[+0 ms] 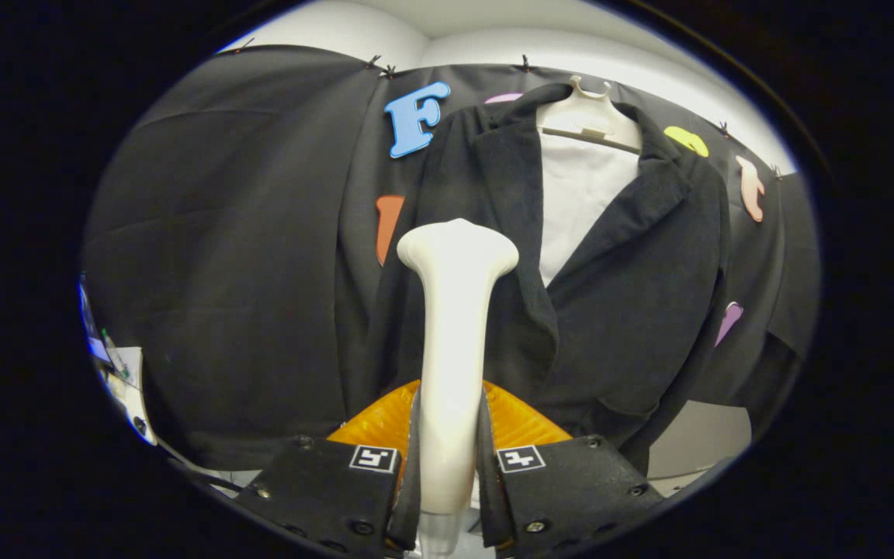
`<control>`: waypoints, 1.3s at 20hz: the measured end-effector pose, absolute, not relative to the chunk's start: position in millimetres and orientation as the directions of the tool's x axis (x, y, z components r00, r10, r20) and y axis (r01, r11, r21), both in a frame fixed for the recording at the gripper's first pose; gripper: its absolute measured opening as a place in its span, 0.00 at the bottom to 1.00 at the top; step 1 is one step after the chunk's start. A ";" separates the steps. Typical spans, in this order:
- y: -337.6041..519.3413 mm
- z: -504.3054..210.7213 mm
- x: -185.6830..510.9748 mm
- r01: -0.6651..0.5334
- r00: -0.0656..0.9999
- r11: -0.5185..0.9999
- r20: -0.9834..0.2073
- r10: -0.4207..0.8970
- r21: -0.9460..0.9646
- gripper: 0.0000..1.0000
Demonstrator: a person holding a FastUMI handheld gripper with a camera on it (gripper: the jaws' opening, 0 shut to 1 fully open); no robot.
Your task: Iron the clothes twice with a garment steamer, once on the left side and once on the right side.
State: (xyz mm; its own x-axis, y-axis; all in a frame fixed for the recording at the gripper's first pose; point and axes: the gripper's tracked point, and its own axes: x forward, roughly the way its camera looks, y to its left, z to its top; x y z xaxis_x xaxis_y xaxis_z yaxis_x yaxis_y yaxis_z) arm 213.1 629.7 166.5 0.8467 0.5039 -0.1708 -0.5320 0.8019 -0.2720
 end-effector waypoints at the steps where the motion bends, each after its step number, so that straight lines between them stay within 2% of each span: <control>1: 628.4 161.8 213.1 -0.534 0.846 0.801 -0.182 0.502 -0.272 0.34; 26: 593.0 42.9 232.0 -0.557 0.808 0.792 -0.386 0.445 -0.252 0.33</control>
State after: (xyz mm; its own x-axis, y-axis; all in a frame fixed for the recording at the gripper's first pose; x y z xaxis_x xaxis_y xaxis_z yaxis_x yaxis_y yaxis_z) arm 232.0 593.0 42.9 0.8077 0.4454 -0.3864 -0.5568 0.7916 -0.2515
